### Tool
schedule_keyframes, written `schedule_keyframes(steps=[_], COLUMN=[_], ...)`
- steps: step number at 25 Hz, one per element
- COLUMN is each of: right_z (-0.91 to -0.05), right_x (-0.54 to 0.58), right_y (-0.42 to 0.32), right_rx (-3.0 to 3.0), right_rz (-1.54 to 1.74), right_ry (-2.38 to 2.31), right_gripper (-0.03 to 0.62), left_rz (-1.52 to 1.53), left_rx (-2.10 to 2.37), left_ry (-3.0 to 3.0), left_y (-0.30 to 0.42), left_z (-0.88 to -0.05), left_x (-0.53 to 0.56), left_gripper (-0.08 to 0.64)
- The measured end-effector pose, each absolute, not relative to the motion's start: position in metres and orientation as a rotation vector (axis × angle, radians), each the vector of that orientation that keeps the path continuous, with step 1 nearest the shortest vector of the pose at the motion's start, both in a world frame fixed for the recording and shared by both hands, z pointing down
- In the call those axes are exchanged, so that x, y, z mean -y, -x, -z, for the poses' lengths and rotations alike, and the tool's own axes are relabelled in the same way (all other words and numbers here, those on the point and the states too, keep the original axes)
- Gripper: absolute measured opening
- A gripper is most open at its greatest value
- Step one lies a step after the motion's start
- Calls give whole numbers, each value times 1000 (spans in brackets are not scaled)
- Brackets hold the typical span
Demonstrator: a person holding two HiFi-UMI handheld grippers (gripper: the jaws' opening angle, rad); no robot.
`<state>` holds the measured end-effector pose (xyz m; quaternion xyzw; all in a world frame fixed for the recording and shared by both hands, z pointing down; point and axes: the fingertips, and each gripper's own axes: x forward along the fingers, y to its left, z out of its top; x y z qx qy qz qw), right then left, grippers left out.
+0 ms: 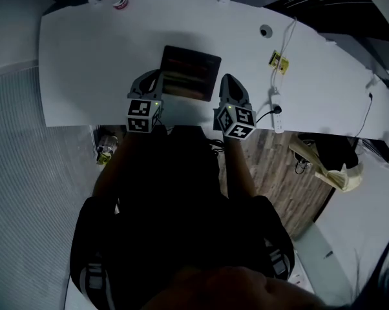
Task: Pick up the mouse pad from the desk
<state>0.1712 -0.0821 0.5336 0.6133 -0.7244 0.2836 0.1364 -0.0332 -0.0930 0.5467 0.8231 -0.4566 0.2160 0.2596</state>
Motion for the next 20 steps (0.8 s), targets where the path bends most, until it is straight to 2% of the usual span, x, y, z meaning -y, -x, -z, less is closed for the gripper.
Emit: schedule_keyframes(steps=[14, 17, 18, 20], right_z=[-618, -637, -643, -656], right_x=[106, 107, 107, 106], right_y=[-171, -175, -177, -179], right_rx=[1960, 1926, 1914, 1890], right_rz=[-973, -1018, -1031, -1058], right_ry=[-1724, -1712, -1708, -1696], right_gripper=[2, 36, 46, 62], left_rz=[-699, -717, -717, -716], left_rx=[1128, 1117, 1115, 1102], left_ry=[-2102, -2092, -2086, -2065], left_y=[37, 36, 36, 35], left_z=[-635, -650, -654, -662], left_x=[124, 129, 130, 130], left_gripper=[8, 9, 15, 73])
